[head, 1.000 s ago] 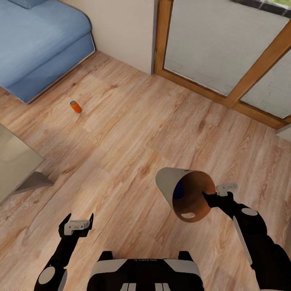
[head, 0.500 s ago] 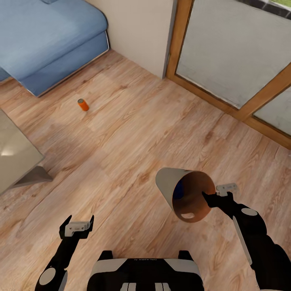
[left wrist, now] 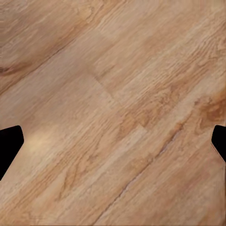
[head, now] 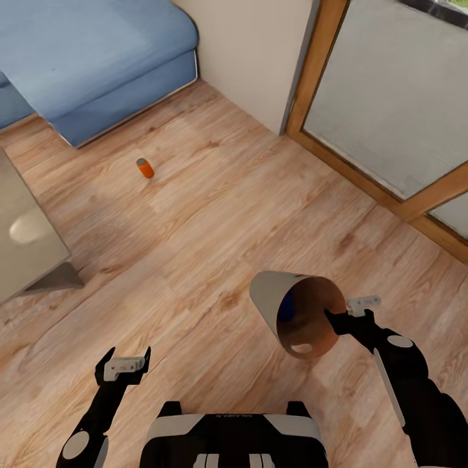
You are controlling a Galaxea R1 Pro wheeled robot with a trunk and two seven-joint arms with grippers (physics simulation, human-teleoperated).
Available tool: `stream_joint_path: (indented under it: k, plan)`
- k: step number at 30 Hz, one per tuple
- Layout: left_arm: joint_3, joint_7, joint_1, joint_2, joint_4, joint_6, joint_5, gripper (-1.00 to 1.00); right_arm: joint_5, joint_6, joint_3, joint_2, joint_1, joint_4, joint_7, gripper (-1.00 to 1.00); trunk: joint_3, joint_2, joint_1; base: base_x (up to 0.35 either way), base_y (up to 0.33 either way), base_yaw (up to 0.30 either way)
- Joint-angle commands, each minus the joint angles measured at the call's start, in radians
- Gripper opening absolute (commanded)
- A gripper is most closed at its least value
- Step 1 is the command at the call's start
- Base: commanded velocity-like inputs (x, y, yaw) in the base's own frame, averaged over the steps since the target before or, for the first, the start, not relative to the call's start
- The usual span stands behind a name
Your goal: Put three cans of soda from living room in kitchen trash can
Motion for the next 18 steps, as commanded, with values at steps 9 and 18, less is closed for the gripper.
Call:
stream_joint_path:
  k: [9,18]
  plan:
    - [0.000,0.000,0.000,0.001,0.000,0.000,0.043,1.00,0.007,0.002,0.002,0.001,-0.001,0.003,-0.001,-1.00,-0.006,0.000,0.000,0.276,-0.183,0.215]
    - [0.000,0.000,0.000,0.002,0.000,0.000,0.044,1.00,0.036,0.002,0.007,0.002,0.000,0.010,-0.003,-1.00,-0.012,0.000,0.000,0.310,-0.108,0.212]
